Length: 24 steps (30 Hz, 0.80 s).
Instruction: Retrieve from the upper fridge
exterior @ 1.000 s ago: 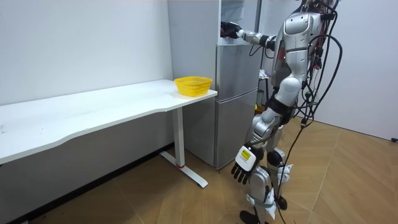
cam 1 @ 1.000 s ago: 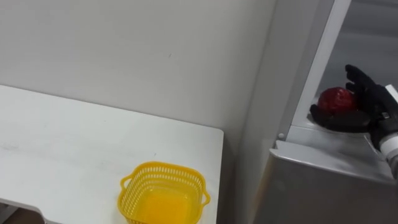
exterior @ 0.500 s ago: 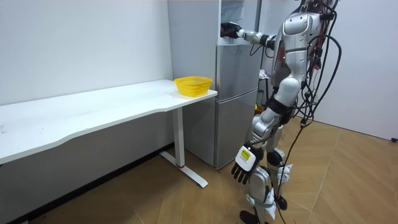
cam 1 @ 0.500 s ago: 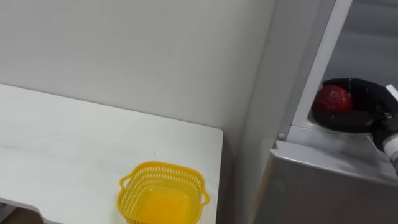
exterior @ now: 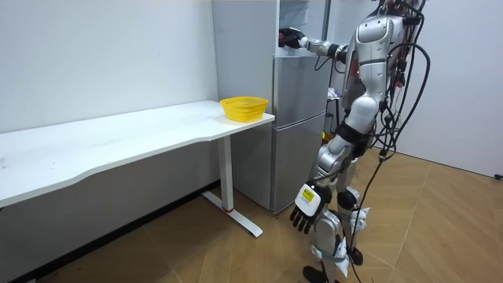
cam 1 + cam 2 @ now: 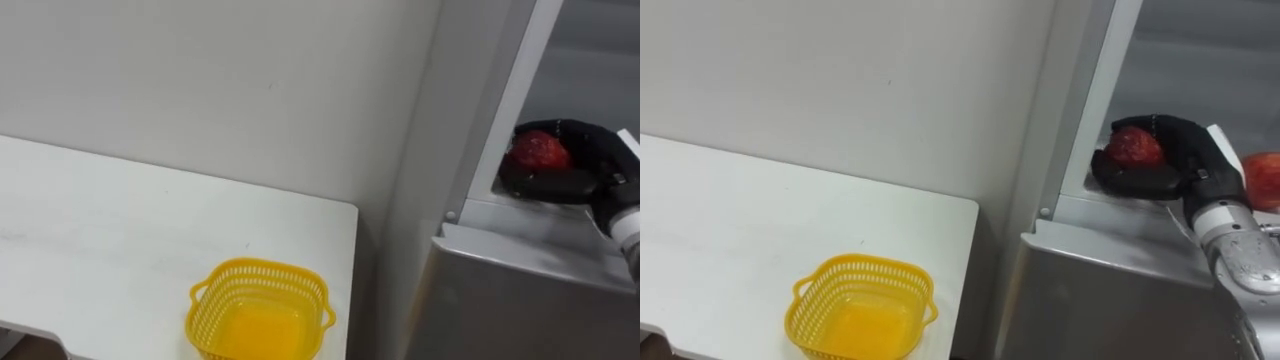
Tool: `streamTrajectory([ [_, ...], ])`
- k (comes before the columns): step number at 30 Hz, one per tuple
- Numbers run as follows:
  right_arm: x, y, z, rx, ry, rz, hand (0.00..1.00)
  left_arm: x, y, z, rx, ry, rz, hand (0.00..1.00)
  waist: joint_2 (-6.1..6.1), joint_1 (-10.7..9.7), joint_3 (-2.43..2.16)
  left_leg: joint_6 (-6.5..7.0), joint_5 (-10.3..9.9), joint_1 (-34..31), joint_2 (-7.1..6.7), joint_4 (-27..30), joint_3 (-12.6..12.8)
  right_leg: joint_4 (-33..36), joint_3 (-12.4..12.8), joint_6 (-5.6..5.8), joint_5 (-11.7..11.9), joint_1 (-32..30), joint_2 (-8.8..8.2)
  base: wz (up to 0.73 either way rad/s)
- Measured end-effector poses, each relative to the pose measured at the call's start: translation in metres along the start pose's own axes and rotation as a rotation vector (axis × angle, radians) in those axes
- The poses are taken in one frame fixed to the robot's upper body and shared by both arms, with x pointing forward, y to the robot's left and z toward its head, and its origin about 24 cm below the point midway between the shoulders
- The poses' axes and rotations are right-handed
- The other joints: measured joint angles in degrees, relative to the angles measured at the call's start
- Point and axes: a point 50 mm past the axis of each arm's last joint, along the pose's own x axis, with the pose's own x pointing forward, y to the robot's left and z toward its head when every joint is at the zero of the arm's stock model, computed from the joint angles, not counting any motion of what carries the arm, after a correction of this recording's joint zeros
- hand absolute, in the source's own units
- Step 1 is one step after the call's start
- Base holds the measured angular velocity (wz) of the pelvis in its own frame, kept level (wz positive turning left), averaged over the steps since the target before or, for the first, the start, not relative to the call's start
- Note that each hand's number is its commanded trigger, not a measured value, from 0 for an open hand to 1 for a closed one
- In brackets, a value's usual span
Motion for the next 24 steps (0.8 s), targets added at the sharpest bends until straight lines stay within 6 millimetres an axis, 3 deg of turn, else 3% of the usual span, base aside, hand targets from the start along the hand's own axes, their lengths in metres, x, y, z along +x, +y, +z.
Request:
streamTrajectory([
  [8, -0.015, 0.006, 0.009, -0.059, -0.082, -0.061, 1.00, 0.001, 0.001, 0.004, 0.002, -0.013, 0.005, 0.00, 1.41, 0.22, -0.64, 0.00, 0.00, 0.14, 0.04, 0.05, 0.36, -0.08, 1.23, 0.00, 0.00, -0.23, 0.08, 0.00],
  [12, -0.026, 0.012, 0.014, -0.057, -0.132, -0.103, 1.00, 0.001, 0.000, 0.006, -0.002, -0.022, 0.018, 0.00, 2.08, 0.36, -0.29, 0.00, 0.00, 0.14, 0.14, 0.06, 0.68, -0.16, 1.33, 0.00, 0.00, -0.25, 0.15, -0.04],
  [14, -0.032, 0.024, 0.019, -0.027, -0.174, -0.128, 1.00, 0.001, -0.003, 0.007, -0.005, -0.028, 0.031, 0.00, 2.74, -0.03, 0.12, 0.00, 0.00, -0.15, 0.17, 0.07, 0.87, -0.14, 1.43, 0.00, 0.00, -0.61, 0.17, -0.04],
  [20, -0.055, 0.037, 0.023, -0.007, -0.240, -0.164, 1.00, 0.001, -0.011, 0.016, -0.011, -0.068, 0.020, 0.00, 4.37, -0.21, -0.88, -0.01, 0.01, -1.19, 0.23, 0.05, 1.03, 0.00, 1.42, -0.11, 0.08, -1.74, 0.17, 0.00],
  [24, -0.070, 0.047, 0.020, -0.031, -0.255, -0.176, 1.00, 0.002, -0.015, 0.016, -0.013, -0.074, 0.015, 0.00, 4.84, -0.20, -0.98, -0.02, 0.01, -1.16, 0.20, 0.09, 1.31, 0.10, 1.81, -0.11, 0.08, -1.91, 0.14, -0.03],
])
